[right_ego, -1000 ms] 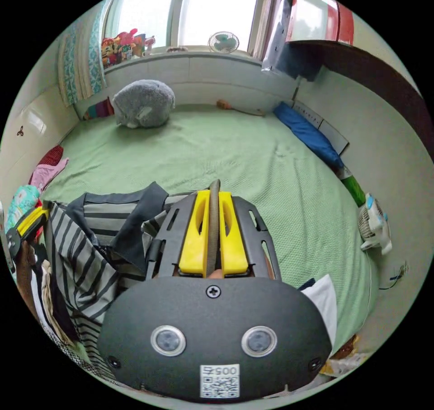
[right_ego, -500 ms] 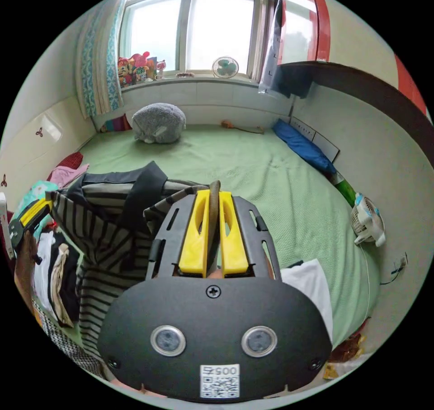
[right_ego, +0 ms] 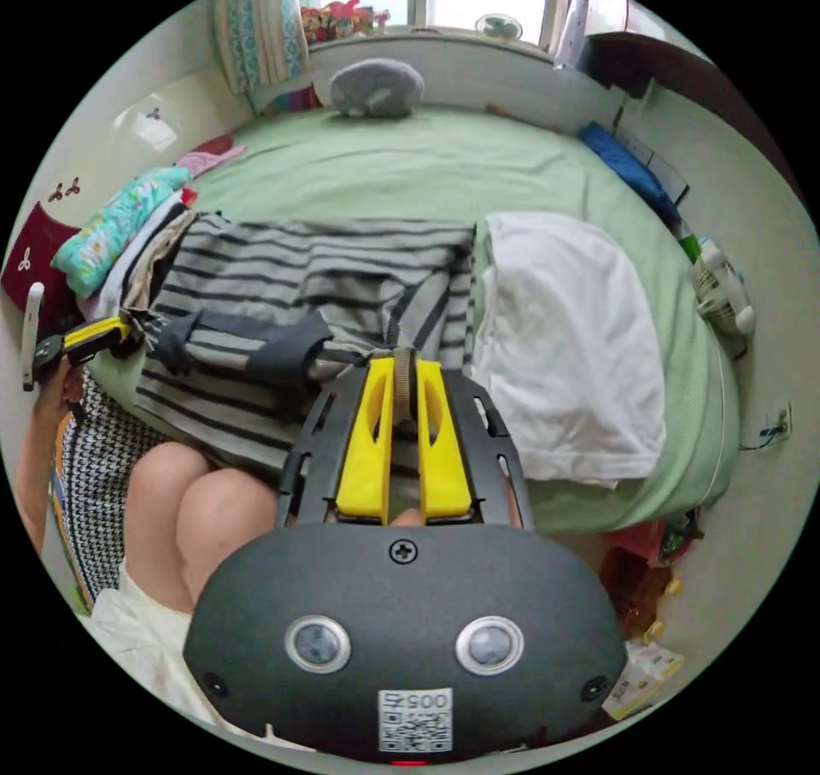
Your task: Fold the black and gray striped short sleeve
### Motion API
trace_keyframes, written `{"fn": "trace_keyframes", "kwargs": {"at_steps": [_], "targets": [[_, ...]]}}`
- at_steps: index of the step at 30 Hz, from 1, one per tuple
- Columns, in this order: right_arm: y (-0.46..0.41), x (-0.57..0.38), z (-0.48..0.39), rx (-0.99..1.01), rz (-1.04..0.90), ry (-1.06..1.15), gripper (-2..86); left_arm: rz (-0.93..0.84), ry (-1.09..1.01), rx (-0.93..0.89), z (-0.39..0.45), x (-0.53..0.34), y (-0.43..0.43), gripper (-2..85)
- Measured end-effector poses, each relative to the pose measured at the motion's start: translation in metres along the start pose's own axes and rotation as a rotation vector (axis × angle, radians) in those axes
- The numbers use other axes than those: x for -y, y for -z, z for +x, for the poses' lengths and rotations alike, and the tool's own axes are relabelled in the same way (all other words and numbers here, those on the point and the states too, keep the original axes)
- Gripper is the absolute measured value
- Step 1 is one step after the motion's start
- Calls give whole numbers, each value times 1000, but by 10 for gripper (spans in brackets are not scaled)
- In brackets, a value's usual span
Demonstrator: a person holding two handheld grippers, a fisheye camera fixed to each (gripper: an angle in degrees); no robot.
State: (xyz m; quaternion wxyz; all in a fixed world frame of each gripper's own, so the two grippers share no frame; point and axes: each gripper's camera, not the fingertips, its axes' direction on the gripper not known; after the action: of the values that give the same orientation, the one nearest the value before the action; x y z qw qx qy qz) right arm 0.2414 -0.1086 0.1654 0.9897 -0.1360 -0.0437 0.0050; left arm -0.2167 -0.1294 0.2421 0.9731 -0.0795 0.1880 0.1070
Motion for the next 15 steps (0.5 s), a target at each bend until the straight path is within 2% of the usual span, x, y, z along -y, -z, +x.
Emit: {"fn": "trace_keyframes", "kwargs": {"at_steps": [3, 7, 11, 15], "targets": [[-12, -20, 7, 42, -16, -63, 36, -88, 64, -14, -13, -30, -22, 71], [17, -25, 20, 171, -50, -90, 73, -8, 137, -129, -33, -57, 6, 78], [50, 7, -6, 258, -93, -3, 93, 95, 75, -133, -18, -28, 39, 65], [48, 51, -51, 184, -119, 64, 99, 29, 4, -174, 9, 24, 22, 68]]}}
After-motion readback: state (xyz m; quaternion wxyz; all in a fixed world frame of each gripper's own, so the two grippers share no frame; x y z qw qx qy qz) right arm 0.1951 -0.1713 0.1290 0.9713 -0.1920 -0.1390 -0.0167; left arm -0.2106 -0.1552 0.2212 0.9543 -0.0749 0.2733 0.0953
